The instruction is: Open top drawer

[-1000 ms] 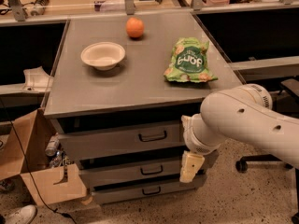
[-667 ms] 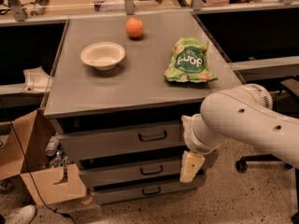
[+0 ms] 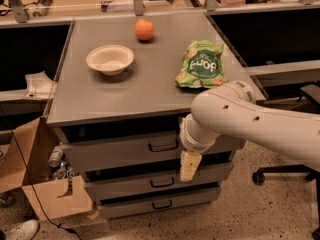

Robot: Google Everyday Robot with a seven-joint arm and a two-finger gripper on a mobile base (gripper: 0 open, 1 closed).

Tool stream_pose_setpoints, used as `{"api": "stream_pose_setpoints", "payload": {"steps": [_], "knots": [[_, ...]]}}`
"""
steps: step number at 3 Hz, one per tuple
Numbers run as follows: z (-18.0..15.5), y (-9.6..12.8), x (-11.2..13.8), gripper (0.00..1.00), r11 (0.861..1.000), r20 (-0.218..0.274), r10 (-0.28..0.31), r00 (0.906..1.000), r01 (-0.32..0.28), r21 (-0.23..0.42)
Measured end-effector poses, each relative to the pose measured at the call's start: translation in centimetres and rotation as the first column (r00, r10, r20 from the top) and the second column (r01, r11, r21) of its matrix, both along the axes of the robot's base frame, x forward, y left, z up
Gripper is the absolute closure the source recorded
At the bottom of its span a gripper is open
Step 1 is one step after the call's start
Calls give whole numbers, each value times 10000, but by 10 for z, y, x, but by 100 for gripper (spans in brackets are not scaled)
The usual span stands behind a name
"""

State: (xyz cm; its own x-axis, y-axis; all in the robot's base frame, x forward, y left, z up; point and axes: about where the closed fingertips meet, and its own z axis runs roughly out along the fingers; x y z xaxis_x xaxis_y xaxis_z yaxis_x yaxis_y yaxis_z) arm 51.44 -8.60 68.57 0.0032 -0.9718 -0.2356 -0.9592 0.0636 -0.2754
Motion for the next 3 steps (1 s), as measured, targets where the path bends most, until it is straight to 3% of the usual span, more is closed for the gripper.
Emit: {"api": "stream_pose_setpoints", "payload": {"steps": [3], "knots": [[-19, 0, -7, 0, 9995, -299, 220, 9993, -226, -213]]}}
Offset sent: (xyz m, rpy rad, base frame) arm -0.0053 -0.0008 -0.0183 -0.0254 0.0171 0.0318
